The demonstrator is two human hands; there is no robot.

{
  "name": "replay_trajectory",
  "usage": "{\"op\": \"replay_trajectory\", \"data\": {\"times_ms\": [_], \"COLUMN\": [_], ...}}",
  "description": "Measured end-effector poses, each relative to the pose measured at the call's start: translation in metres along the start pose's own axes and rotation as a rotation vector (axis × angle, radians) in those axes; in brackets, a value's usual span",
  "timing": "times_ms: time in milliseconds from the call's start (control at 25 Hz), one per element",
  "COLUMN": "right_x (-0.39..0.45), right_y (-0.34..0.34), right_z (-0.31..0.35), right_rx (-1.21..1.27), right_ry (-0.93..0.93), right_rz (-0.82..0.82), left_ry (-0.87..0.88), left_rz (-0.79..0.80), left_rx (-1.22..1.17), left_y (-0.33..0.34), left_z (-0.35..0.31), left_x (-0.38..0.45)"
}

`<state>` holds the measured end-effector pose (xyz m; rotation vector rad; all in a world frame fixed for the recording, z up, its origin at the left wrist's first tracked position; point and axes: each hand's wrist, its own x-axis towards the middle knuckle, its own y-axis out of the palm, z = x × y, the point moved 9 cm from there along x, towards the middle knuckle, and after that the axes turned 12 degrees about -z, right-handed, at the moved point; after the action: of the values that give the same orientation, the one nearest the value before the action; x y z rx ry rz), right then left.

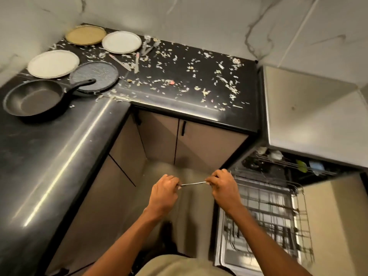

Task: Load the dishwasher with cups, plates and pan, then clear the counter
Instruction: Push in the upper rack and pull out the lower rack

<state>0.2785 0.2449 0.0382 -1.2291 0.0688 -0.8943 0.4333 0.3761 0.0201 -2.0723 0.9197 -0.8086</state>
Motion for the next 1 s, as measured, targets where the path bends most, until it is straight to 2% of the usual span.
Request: {"op": "replay_trajectory", "data": {"times_ms": [320,600,800,1000], "right_x": [-0.156,-0.301,-0.379,-0.416], "right_y": [-0.092,-0.188,-0.229,-0.253], "right_z": [-0.05,-0.087,-0.106,-0.144], "right_rx": [-0.076,-0.123,-0.127,-0.143], "right_ry": [0.177,0.29,0.392,0.467], "right_rz": [-0.022,-0.125,-0.157,-0.168], "left_ry": [0.166,0.299,0.39,0.42], "left_rz": [0.11,0.187,0.21,0.276], "left_rx": [-0.084,-0.105,-0.141,-0.14], "left_y": [0.049,0.087,0.092,0.131], "left_z": [-0.114,-0.221,-0.288,-0.328], "left_x": [-0.102,-0.213,-0.266,-0.277]}}
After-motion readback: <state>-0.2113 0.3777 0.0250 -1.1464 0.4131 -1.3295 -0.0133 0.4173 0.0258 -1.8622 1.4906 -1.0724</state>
